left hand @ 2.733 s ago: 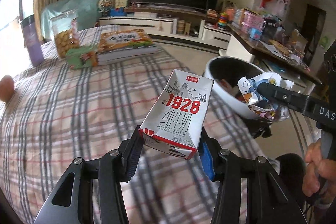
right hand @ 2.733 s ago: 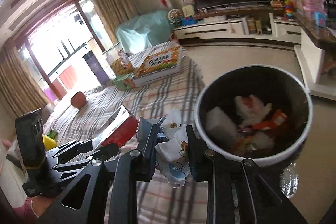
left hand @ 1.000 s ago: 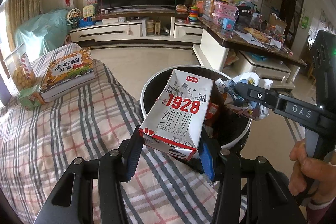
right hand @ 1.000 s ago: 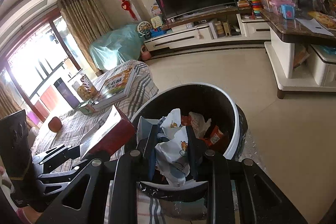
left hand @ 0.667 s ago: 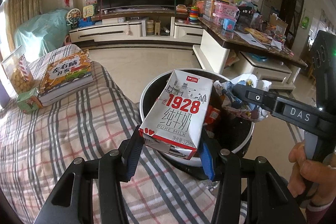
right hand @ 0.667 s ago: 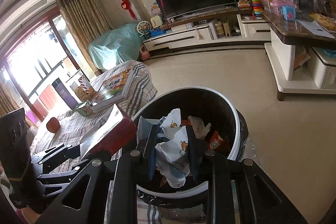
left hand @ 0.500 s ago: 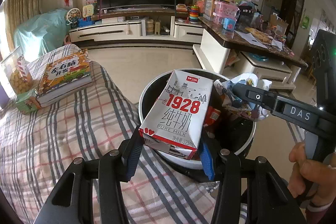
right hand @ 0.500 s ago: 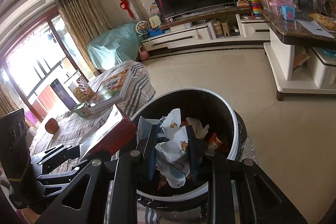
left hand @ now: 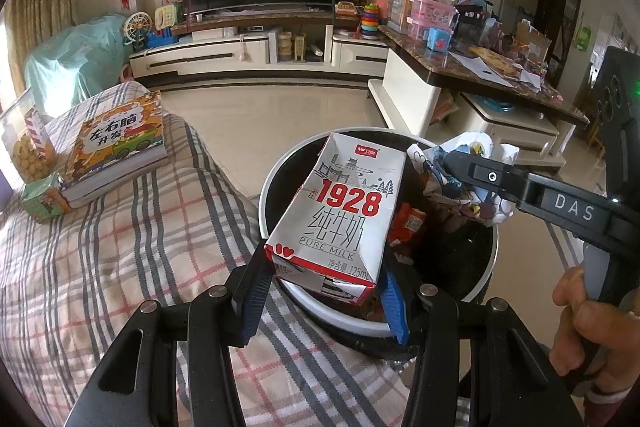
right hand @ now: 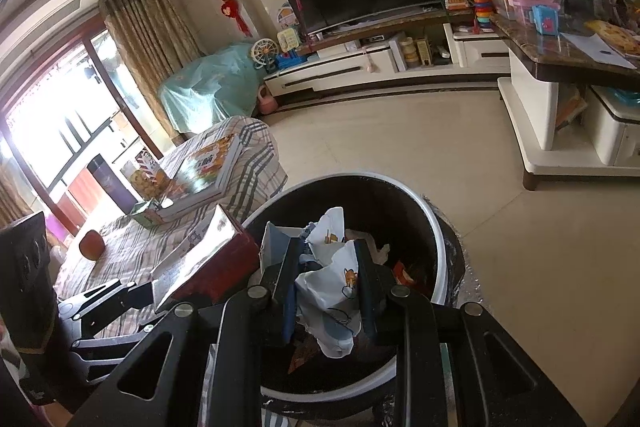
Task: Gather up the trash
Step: 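Hold the milk carton and wrapper above the bin opening with both tools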
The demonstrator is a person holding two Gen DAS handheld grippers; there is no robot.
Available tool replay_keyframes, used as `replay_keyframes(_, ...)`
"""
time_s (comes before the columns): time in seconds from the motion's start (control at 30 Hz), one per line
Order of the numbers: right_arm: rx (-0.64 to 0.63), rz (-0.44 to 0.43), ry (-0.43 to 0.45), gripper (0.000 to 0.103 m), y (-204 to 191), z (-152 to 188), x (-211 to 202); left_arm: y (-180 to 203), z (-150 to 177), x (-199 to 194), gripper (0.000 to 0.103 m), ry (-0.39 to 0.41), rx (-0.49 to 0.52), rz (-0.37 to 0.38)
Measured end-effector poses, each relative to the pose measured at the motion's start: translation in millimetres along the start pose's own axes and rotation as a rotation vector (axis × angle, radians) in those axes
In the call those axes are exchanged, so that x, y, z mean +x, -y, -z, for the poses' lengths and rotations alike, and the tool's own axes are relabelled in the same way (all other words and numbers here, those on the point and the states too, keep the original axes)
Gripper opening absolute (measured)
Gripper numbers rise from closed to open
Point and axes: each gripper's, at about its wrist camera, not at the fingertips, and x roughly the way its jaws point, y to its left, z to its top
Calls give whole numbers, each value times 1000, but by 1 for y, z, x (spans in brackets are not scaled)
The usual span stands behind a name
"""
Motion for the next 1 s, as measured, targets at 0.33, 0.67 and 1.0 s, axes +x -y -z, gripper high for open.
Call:
replay_keyframes(0.33, -2, 3, -3, 25, 0, -4, 2, 2, -3, 6, 48, -5, 0, 5)
replay_keyframes(0.67, -7, 15, -27, 25, 2, -7, 11, 2, -6, 16, 48, -23, -7, 6)
replay_keyframes(1.0, -8, 16, -27, 25, 1, -6, 11, 2, -9, 22, 48, -33, -10, 4)
